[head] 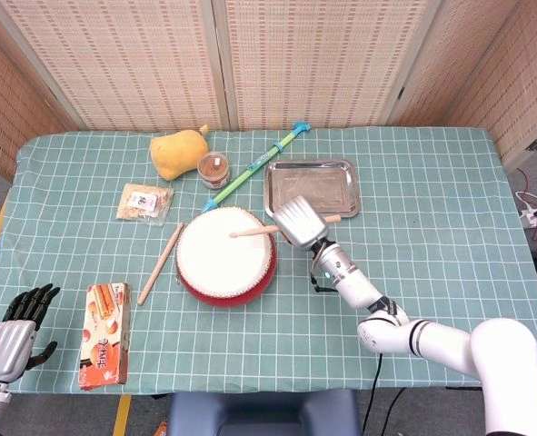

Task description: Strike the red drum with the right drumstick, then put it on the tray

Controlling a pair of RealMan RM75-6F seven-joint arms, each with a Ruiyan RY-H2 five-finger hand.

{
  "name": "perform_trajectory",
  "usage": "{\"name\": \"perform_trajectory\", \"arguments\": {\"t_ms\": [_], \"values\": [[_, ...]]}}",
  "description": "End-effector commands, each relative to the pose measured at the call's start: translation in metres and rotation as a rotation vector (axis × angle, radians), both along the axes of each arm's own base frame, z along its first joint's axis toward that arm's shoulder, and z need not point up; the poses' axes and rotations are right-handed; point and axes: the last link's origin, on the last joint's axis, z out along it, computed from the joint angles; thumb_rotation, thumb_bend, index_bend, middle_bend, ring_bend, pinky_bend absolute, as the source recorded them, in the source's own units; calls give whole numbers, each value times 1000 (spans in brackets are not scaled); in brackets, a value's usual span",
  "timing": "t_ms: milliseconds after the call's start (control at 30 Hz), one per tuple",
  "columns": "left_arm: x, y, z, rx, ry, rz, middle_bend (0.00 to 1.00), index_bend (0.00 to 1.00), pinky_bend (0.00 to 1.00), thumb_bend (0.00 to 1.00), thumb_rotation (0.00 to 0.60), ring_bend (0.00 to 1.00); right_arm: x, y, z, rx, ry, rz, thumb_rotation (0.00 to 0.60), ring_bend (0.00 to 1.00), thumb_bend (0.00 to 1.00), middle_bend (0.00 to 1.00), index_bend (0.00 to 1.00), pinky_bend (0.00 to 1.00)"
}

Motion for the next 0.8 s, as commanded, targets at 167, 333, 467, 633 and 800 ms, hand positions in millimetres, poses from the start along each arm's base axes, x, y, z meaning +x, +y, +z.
{"name": "perform_trajectory", "arguments": {"t_ms": [167, 333, 467, 633, 800], "values": [[3, 0, -1, -3, 0, -7, 23, 50, 26, 242, 600, 0, -39, -19, 13, 6, -110, -198, 600, 999, 579, 962, 1000, 1000], [4, -1, -1, -4, 6, -4, 23, 49, 26, 242, 600, 0, -60, -34, 2, 28, -144, -295, 600, 966, 580, 958, 1000, 1000], [5, -2, 1, -1, 12, -1, 22, 50, 26, 243, 600, 0, -65, -49, -8, 39, -166, -339, 600, 899, 580, 919, 975, 1000], [6, -3, 2, 0, 20, 8, 23, 49, 26, 242, 600, 0, -63, -63, -17, 48, -200, -371, 600, 834, 558, 870, 933, 999], [5, -5, 6, 3, 33, 21, 22, 49, 26, 242, 600, 0, -61, -77, -23, 39, -173, -396, 600, 770, 548, 817, 896, 945]]}}
